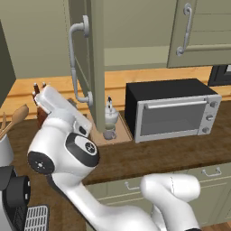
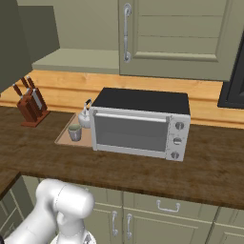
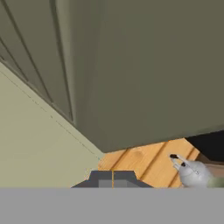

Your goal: Pick the kettle from the counter and place it on the tray. Then pick the mug from the cabinet and place it on the tray. Then close the cabinet doors.

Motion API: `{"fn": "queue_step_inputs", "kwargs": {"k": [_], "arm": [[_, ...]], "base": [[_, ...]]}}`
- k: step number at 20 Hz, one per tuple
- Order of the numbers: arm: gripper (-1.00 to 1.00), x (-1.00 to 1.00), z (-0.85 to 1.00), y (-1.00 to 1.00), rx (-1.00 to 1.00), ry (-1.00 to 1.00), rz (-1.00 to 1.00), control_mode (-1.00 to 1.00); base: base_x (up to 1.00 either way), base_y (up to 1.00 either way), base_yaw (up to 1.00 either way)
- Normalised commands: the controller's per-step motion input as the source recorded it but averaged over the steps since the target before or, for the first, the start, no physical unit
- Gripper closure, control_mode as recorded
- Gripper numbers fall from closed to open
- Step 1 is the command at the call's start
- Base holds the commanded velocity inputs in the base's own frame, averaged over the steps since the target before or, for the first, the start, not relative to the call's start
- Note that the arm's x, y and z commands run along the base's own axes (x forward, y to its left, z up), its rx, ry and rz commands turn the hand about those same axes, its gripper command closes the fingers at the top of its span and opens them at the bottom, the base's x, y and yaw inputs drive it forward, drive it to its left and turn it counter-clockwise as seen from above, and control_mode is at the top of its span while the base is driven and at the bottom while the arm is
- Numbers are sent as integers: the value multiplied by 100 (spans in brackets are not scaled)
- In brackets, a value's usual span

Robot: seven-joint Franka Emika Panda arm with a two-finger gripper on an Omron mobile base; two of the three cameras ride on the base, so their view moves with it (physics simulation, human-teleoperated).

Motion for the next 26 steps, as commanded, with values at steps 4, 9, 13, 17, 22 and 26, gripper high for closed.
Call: {"fn": "queue_step_inputs", "kwargs": {"k": [4, 9, 13, 17, 22, 26], "arm": [[100, -3, 51, -74, 0, 5, -13, -100], [100, -1, 29, -83, 0, 6, -13, -100], [100, 4, 21, -79, 0, 1, -10, -100], [100, 3, 47, -54, 0, 0, -6, -100], [100, 24, 48, -44, 0, 0, -1, -100], [100, 50, 38, -26, 0, 0, 0, -100]], "base": [[0, 0, 0], [0, 0, 0], [0, 0, 0], [0, 0, 0], [0, 0, 0], [0, 0, 0]]}}
